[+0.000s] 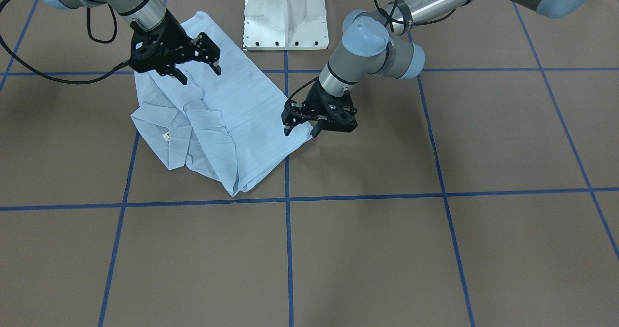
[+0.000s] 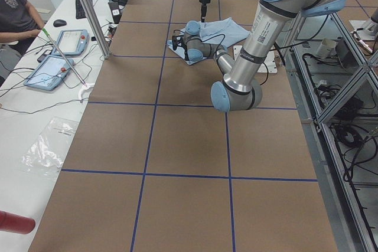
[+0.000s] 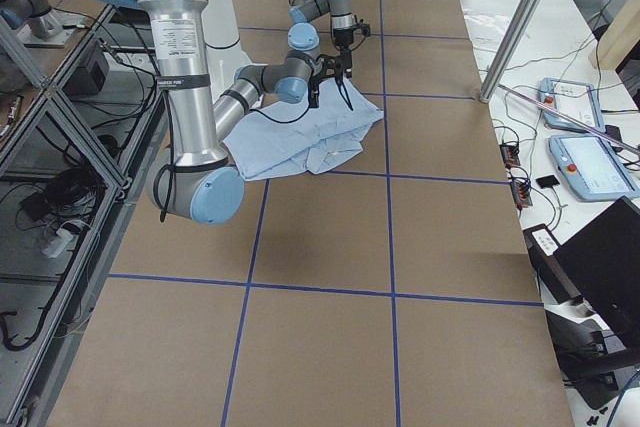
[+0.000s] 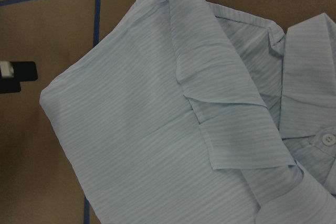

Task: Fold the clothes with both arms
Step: 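Hold the shirt with the right gripper while the left gripper grasps its other edge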

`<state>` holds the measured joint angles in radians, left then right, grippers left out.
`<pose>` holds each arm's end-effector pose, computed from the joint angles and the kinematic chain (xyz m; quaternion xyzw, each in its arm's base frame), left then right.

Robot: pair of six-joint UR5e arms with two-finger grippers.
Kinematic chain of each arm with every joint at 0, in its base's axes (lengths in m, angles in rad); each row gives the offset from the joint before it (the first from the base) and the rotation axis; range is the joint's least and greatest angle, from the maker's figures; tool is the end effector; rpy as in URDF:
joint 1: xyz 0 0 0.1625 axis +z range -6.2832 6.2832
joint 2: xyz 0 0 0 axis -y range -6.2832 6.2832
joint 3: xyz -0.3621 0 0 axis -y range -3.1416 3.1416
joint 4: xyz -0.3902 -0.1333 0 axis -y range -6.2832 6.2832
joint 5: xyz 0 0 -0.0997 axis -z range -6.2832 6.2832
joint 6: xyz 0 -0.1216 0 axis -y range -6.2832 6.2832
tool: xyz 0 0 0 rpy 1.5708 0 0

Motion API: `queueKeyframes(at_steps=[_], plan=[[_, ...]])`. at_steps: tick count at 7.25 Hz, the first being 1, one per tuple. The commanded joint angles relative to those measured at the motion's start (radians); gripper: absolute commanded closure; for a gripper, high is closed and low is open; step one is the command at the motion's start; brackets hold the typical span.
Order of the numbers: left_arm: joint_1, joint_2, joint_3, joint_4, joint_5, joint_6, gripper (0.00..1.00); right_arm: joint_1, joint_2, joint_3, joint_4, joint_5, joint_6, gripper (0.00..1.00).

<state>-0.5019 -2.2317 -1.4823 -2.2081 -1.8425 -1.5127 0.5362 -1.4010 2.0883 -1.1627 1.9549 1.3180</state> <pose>0.5609 -0.4226 0.1851 0.0486 0.5723 -0.1042 0.8120 -0.3925 -0.3353 0.2348 0.0460 -0.5345 0.0200 0.8437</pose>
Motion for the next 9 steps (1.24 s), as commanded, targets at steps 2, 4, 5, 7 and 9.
queueKeyframes(at_steps=[2,4,5,7,9], plan=[[0.016,-0.011,0.036,0.001,0.025,0.008,0.26,0.007,0.008,-0.005,0.000,0.002,0.000,0.00],[0.016,-0.002,0.034,0.008,0.026,0.014,0.26,0.007,0.008,-0.005,0.000,0.002,0.000,0.00],[0.016,0.003,0.034,0.010,0.025,0.015,0.26,0.007,0.008,-0.005,0.000,0.002,0.000,0.00],[0.016,0.007,0.033,0.011,0.025,0.016,0.55,0.005,0.010,-0.007,0.000,0.002,0.000,0.00],[0.016,0.009,0.020,0.011,0.014,0.017,1.00,0.005,0.008,-0.007,0.000,0.002,0.000,0.00]])
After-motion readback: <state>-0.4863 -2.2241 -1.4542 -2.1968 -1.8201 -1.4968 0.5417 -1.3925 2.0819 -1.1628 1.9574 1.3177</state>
